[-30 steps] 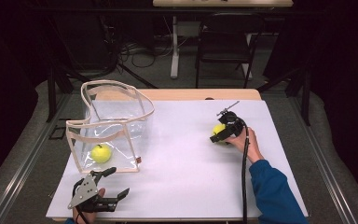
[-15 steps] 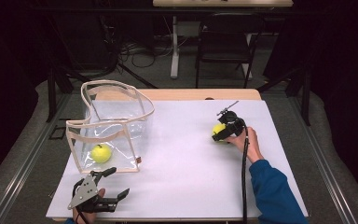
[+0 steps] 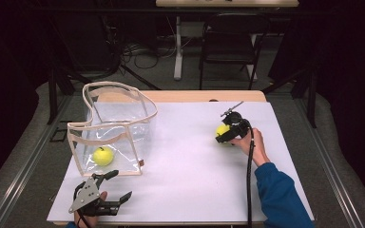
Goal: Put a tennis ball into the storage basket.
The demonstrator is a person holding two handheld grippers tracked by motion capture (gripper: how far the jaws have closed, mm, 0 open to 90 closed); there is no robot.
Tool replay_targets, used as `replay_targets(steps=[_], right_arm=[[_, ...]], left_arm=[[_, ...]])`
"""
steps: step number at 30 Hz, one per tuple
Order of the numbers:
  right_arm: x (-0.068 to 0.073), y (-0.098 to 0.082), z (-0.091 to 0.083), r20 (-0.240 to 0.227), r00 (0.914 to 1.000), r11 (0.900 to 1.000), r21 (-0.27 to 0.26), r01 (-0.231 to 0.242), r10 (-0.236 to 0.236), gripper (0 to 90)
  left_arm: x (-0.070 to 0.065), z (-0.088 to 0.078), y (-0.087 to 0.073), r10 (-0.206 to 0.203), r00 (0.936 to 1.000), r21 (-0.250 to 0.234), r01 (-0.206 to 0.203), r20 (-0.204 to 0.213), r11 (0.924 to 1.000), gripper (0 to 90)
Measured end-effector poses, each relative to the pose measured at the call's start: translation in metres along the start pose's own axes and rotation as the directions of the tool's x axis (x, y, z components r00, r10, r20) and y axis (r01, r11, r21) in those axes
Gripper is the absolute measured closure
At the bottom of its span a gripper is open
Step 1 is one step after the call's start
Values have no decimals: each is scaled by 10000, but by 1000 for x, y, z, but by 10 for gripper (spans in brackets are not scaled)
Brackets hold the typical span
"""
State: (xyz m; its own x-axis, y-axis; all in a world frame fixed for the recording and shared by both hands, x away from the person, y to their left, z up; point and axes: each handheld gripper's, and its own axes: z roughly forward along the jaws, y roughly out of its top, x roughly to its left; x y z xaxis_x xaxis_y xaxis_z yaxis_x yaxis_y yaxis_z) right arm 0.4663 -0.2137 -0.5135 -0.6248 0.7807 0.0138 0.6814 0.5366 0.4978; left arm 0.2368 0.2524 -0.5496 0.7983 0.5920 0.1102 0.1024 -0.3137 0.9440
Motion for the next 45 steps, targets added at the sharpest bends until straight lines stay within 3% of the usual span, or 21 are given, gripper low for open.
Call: replay_targets(steps=[45], right_arm=[[28,21,-31,35,9922,9922,-4,1246,-1246,258]], left_arm=[[1,1,0,16,10000,-12,-16,55,10000,161]])
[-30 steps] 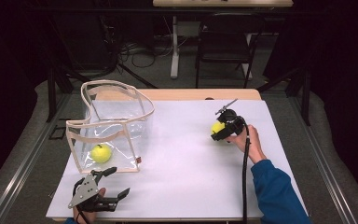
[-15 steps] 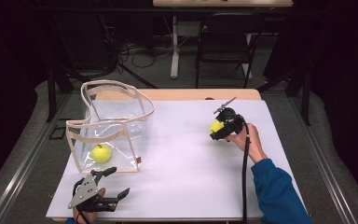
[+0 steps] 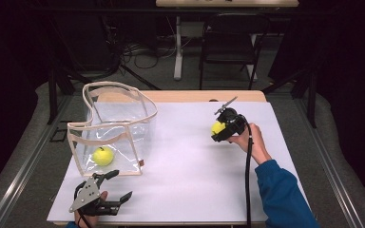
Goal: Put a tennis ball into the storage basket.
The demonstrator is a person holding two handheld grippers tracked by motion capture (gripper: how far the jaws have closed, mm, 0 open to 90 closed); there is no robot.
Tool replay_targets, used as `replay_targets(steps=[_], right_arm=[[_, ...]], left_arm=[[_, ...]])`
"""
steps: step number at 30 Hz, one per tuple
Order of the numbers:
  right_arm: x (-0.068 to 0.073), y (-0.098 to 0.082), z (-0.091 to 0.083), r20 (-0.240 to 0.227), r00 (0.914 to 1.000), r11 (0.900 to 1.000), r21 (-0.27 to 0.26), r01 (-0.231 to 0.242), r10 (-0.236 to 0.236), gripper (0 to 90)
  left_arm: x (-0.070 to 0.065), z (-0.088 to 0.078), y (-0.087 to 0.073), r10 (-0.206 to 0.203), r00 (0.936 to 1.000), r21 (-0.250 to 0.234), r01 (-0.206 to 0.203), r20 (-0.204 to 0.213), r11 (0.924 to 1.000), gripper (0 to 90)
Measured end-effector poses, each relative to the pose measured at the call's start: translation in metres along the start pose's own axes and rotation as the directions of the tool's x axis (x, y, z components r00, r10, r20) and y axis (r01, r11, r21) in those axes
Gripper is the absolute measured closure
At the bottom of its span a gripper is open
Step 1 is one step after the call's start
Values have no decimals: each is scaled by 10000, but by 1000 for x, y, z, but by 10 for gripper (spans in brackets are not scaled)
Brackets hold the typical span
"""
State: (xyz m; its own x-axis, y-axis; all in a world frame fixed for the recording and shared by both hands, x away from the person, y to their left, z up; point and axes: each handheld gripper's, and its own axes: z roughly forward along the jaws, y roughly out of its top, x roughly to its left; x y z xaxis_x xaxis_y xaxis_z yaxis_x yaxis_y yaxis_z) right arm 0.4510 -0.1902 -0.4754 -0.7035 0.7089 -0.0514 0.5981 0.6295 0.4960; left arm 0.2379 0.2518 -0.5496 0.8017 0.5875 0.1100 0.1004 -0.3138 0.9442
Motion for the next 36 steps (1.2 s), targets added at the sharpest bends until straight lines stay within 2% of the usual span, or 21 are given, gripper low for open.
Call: replay_targets(steps=[13,18,19,36], right_arm=[[9,13,-1,-91,9989,9986,240,467,-465,259],[13,18,-2,-141,9988,9986,214,474,-471,259],[14,20,-2,-150,9979,9977,236,631,-628,259],[22,39,-9,-209,9950,9951,141,980,-977,259]], left_arm=[[0,1,0,17,10000,43,-17,18,10000,161],[0,0,0,14,10000,1,-14,22,10000,160],[0,0,0,19,10000,21,-19,36,10000,160],[0,1,0,6,10000,15,-6,23,10000,161]])
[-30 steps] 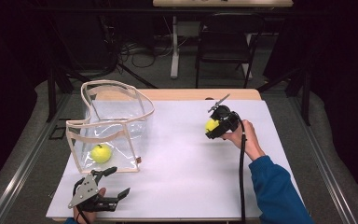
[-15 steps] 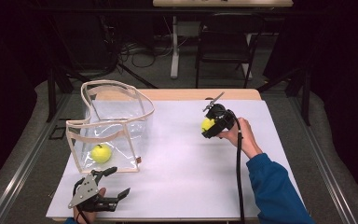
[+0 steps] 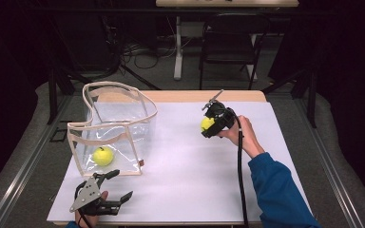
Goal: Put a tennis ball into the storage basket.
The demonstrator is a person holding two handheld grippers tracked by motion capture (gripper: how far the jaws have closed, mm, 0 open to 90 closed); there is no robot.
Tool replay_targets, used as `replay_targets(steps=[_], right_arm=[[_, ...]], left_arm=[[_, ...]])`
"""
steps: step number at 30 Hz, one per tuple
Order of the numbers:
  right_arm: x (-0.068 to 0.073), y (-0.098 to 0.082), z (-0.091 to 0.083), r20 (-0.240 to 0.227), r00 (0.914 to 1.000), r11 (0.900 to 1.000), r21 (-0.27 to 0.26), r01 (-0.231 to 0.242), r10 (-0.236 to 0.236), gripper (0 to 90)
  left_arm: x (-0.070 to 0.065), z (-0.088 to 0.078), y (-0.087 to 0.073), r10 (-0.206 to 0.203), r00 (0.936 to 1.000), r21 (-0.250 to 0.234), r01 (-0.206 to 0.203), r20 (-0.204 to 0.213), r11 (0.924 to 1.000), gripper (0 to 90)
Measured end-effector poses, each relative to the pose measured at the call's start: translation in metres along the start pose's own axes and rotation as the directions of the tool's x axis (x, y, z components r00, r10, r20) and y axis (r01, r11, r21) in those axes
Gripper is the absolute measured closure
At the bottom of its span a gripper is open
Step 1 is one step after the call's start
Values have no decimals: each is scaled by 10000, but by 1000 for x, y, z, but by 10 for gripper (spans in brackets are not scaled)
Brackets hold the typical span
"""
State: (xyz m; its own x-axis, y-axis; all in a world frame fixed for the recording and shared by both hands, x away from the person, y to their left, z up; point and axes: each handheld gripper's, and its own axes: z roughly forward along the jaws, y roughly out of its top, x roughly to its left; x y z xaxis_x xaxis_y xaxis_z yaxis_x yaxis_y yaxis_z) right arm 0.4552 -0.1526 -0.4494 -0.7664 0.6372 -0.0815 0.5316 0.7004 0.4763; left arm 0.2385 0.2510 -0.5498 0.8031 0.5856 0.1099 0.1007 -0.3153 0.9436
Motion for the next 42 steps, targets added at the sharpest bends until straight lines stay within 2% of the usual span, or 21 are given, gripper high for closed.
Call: replay_targets(steps=[6,7,23,31,42], right_arm=[[3,8,-2,-14,10000,10000,-31,28,-29,259],[3,9,-2,-19,9999,9999,-85,147,-147,259],[9,25,-2,-71,9987,9985,202,515,-514,259],[10,34,-7,-92,9984,9984,-91,561,-562,259],[10,39,-10,-75,9982,9980,-229,593,-595,259]], left_arm=[[0,0,0,-11,10000,4,11,9,10000,160],[0,0,0,-12,10000,12,12,27,10000,161],[0,1,0,-24,10000,13,24,59,10000,161],[1,0,0,-17,10000,3,17,68,10000,160],[0,0,0,-6,10000,-10,6,64,10000,160]])
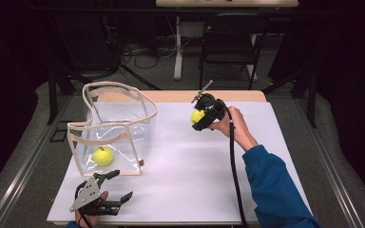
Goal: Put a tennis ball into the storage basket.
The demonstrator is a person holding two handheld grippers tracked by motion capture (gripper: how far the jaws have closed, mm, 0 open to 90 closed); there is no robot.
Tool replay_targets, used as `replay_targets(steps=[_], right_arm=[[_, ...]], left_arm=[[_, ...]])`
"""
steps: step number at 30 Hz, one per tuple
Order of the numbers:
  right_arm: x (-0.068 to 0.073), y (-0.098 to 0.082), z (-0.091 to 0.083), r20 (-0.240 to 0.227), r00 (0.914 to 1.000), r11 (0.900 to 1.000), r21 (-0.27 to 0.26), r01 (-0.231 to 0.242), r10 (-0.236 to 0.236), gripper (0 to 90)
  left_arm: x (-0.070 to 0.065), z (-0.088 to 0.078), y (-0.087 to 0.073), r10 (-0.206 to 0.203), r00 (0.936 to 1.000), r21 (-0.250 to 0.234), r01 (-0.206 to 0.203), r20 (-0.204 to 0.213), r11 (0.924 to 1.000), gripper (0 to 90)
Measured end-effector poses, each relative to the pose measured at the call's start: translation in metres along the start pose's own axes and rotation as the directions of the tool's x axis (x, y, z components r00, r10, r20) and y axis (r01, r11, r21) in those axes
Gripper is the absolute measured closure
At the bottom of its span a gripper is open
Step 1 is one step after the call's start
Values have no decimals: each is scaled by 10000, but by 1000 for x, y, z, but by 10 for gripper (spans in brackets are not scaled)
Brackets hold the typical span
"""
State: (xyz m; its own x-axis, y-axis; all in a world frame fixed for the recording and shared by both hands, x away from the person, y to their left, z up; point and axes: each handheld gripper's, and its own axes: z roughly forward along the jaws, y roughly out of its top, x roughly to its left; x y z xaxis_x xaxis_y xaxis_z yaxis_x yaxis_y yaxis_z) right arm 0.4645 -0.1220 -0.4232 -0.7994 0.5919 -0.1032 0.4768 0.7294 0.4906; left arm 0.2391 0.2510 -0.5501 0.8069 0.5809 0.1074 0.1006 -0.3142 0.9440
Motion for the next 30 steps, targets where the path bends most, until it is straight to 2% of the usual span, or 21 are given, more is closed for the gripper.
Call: replay_targets(steps=[30], right_arm=[[4,27,-17,7,9998,9972,-720,212,-212,259]], left_arm=[[0,0,0,-8,10000,10,8,0,10000,161]])
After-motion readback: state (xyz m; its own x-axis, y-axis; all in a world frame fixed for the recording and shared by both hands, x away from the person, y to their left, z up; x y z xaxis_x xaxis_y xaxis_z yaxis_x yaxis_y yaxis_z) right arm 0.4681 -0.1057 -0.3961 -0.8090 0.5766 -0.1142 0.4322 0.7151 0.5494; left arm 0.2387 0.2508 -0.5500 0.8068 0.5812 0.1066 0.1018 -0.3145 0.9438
